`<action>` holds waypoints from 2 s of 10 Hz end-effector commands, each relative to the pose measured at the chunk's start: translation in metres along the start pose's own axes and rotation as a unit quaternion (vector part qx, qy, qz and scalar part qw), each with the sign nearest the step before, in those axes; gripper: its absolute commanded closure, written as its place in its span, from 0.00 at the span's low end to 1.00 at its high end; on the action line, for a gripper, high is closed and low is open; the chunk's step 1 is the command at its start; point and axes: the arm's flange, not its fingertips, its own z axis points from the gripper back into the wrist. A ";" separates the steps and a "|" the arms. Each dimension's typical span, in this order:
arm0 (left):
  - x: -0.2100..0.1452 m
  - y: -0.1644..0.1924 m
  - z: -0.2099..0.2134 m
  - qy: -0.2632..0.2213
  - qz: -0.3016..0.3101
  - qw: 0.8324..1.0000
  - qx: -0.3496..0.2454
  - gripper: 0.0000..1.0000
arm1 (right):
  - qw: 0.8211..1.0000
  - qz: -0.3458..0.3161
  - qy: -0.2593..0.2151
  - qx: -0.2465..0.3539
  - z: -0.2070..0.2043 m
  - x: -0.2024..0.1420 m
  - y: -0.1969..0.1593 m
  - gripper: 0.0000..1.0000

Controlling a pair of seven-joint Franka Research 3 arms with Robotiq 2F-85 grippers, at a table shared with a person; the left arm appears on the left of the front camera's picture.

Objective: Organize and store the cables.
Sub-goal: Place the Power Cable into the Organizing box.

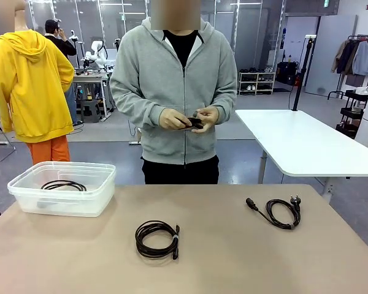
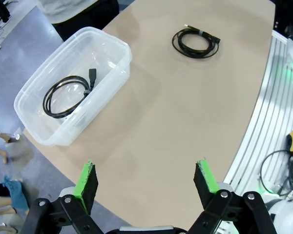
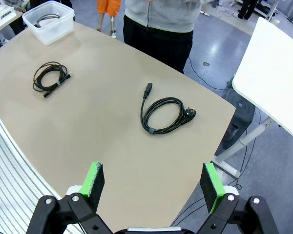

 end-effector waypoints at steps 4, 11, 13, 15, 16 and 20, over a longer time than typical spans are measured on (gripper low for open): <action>-0.001 -0.003 -0.001 -0.005 -0.009 1.000 -0.005 0.00 | 1.000 0.002 0.001 -0.001 0.001 -0.001 0.000 0.00; -0.001 -0.003 -0.001 -0.005 -0.009 1.000 -0.005 0.00 | 0.993 0.092 0.073 -0.001 -0.009 0.016 0.007 0.00; -0.001 -0.003 -0.001 -0.005 -0.009 1.000 -0.005 0.00 | 0.970 0.202 0.134 0.036 -0.038 0.034 -0.001 0.00; -0.001 -0.003 -0.001 -0.005 -0.009 1.000 -0.005 0.00 | 0.933 0.306 0.177 0.062 -0.085 0.046 -0.008 0.00; -0.001 -0.003 -0.001 -0.005 -0.009 1.000 -0.005 0.00 | 0.923 0.328 0.181 0.087 -0.109 0.046 -0.007 0.00; -0.001 -0.003 -0.001 -0.005 -0.009 1.000 -0.005 0.00 | 0.910 0.345 0.187 0.135 -0.180 0.036 -0.016 0.00</action>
